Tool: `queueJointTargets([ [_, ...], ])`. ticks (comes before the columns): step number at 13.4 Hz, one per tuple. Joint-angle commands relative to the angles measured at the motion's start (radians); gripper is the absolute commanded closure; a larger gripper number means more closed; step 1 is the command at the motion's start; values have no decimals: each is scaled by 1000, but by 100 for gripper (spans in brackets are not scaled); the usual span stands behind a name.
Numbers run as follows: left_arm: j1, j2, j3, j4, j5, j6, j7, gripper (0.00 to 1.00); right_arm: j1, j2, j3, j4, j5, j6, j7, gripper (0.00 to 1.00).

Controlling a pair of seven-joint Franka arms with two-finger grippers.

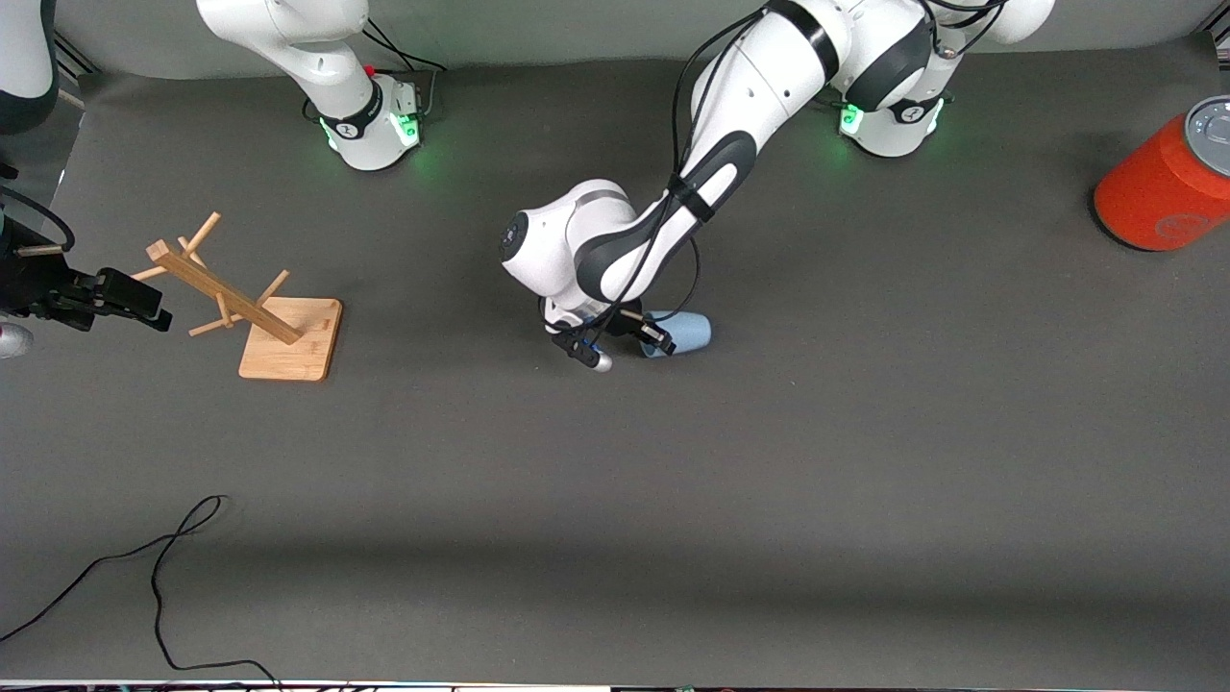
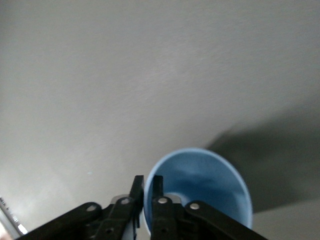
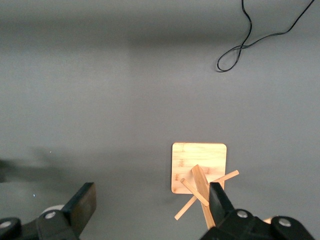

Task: Rotate and upright cup with both arms
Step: 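Grasp the cup rim with the left gripper and rotate it upright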

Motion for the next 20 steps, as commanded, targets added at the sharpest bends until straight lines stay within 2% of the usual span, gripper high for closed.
queueJointTargets([
  [1, 12, -35, 2, 112, -71, -101, -19, 100, 11, -28, -10, -28, -4, 11, -23, 0],
  [3, 87, -110, -4, 153, -207, -105, -192, 100, 9, -28, -12, -28, -6, 11, -25, 0],
  [6, 224, -282, 4, 144, -451, -82, -292, 100, 8, -28, -12, -29, -6, 10, -28, 0],
  [7, 267, -337, 5, 116, -511, -32, -348, 100, 8, -30, -12, -28, -6, 8, -37, 0],
  [8, 299, -403, 4, 23, -543, 25, -399, 100, 8, -30, -12, -28, -6, 10, -61, 0],
  [10, 339, -533, 4, -219, -586, 228, -494, 100, 8, -31, -12, -26, -6, 5, -69, 0],
  [12, 338, -595, 7, -420, -573, 408, -579, 100, 9, -28, -12, -23, -6, -3, -66, 0],
  [14, 329, -588, 5, -520, -471, 519, -700, 100, 11, -24, -10, -22, -6, -12, -66, 0],
  [19, 309, -433, 5, -536, -286, 669, -967, 100, 11, -18, -10, -20, -4, -12, -66, 0],
  [20, 297, -398, 5, -533, -219, 693, -1049, 100, 11, -18, -10, -20, -4, -12, -66, 0],
])
